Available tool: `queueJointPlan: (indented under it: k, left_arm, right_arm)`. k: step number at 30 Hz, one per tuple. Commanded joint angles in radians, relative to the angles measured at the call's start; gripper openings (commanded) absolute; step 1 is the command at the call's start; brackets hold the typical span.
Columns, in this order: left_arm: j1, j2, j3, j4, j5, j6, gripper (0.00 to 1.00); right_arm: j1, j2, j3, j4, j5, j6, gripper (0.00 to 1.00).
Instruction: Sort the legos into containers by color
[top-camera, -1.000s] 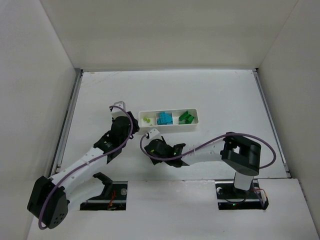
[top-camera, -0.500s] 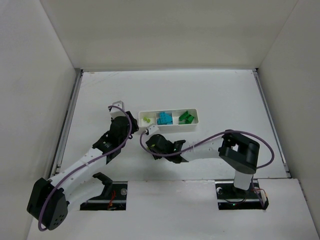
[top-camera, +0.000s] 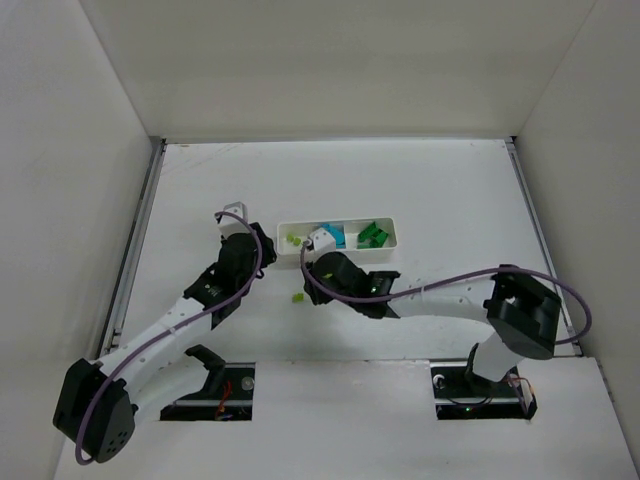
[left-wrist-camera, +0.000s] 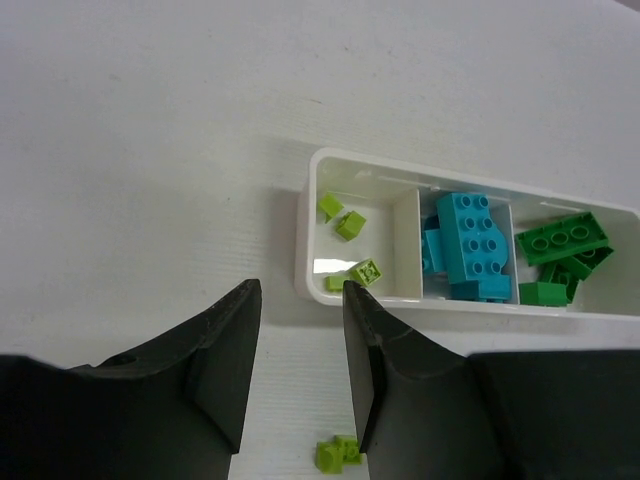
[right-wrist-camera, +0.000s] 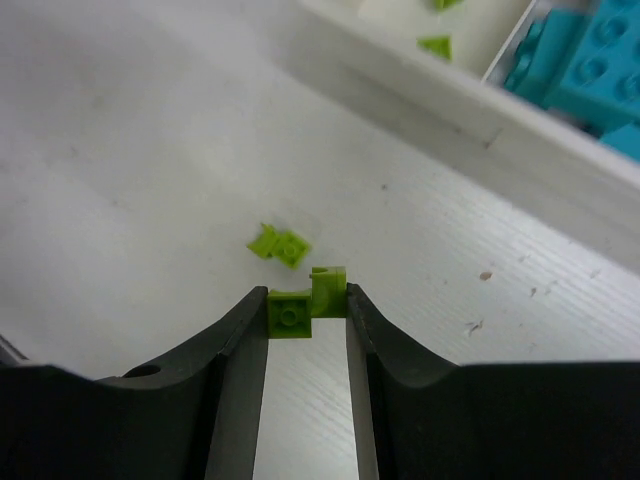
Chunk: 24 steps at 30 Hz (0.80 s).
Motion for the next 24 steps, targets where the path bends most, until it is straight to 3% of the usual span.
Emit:
queueJointPlan:
  k: [1,11,19,21,24]
  left_arm:
    - [0.004,-0.050,-0.025,-0.007,-0.006,-0.002,0.35]
    - [-0.008,-0.205,-0.080,-0.141,-0.011,-0.077,0.35]
    - [-0.099,-0.233,-0.137,-0.207,-0.003,-0.143,0.40]
    - [-0.123,-0.235,-0.142,-0.223,-0.007,-0.158,0.41]
    - [-0.160,-0.235,-0.152,-0.234,-0.013,-0.172,0.43]
  right_arm:
    - [-0.047,-0.040,0.070,0.042,-0.041,0.011,0.32]
    - [-0.168,0.172,0.358,0.043,-0.061,-0.010,0.32]
    - [-0.191,0.299,0.475,0.013,-0.043,-0.013,0.36]
    - [-0.193,0.306,0.483,0.012,-0.043,-0.012,0.39]
    - [-0.193,0.307,0.488,0.013,-0.043,-0.006,0.50]
